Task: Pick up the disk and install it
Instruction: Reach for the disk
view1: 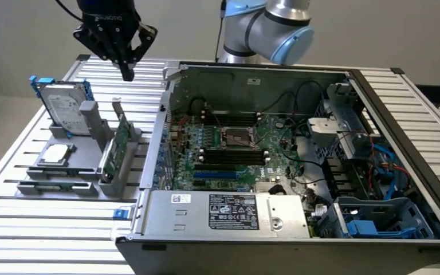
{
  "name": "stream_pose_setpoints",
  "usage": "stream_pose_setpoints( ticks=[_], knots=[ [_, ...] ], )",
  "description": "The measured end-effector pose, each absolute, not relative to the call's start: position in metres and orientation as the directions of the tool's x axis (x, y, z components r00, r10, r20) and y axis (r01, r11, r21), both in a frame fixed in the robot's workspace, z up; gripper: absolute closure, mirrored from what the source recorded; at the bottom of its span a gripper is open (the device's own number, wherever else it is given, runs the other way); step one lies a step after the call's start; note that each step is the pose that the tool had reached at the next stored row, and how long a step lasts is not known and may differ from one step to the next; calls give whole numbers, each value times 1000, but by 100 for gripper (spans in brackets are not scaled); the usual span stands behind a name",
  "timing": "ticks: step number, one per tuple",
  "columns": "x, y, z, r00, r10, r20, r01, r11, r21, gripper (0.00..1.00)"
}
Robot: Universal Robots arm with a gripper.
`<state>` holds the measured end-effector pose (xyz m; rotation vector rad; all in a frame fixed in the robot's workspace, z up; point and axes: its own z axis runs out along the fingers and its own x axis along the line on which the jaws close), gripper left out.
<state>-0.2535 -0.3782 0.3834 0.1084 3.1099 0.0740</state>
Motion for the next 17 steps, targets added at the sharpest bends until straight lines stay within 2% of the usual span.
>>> stream_pose_setpoints(
  ticks=[17],
  knots=[
    [-331, -351, 376, -997, 70, -28, 69, 997, 40, 89]
  ],
)
